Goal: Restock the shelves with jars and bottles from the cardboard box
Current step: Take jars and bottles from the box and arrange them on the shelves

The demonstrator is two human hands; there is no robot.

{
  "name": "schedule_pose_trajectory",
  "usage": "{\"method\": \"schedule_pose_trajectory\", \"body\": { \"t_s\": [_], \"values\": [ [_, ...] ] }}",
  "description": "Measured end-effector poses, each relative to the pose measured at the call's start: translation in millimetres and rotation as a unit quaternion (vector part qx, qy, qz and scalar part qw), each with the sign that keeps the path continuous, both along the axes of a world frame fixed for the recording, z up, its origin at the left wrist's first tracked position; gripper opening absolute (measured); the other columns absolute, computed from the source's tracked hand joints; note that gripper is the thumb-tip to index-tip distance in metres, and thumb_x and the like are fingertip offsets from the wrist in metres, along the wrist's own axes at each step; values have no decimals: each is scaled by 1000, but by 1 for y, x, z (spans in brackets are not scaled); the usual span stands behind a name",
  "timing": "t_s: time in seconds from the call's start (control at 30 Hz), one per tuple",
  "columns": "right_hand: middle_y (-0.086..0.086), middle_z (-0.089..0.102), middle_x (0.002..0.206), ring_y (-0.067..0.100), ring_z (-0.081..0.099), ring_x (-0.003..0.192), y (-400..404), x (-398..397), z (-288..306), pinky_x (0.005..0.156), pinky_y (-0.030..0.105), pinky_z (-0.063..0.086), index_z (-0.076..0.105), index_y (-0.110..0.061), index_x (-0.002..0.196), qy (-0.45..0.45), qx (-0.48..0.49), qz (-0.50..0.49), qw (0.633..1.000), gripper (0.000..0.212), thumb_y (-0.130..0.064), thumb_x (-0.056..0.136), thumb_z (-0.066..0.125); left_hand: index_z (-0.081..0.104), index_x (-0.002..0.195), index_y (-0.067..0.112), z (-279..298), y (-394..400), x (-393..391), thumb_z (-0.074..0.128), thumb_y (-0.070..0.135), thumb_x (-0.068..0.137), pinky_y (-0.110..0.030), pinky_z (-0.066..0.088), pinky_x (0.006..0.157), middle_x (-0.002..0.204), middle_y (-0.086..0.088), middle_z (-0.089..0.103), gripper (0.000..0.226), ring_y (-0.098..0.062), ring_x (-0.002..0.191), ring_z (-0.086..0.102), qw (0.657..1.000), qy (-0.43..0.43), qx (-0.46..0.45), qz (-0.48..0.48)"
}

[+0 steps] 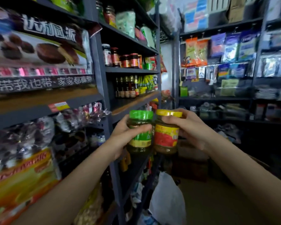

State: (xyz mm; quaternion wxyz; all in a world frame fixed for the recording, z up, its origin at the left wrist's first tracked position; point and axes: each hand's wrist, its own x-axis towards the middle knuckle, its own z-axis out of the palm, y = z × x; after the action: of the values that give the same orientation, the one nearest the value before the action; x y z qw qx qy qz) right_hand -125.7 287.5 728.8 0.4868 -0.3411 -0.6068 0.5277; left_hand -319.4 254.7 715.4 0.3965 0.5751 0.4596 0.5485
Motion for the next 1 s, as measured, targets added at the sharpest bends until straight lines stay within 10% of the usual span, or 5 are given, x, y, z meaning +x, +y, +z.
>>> {"method": "schedule_pose_trajectory", "body": {
  "t_s": [0.1,0.43,1.0],
  "values": [
    [5,68,103,19,67,95,53,-11,8,76,31,54,56,-12,113,-10,23,10,1000,46,-18,72,77,58,113,23,6,42,-11,90,35,48,-35,54,84,105,0,69,73,-16,96,67,997,46,44,52],
    [1,69,99,17,66,93,290,-38,53,82,35,53,60,-22,100,-6,154,54,986,37,-18,69,80,59,94,27,28,238,-8,86,12,60,-12,52,68,89,9,69,46,6,74,65,964,51,156,207],
    [2,66,106,17,63,99,447,-190,65,86,34,52,59,-16,109,46,117,286,950,46,-24,69,81,54,119,5,63,340,-99,77,7,69,-39,53,83,108,-15,67,56,-27,97,65,891,-87,97,435]
  ]
}}
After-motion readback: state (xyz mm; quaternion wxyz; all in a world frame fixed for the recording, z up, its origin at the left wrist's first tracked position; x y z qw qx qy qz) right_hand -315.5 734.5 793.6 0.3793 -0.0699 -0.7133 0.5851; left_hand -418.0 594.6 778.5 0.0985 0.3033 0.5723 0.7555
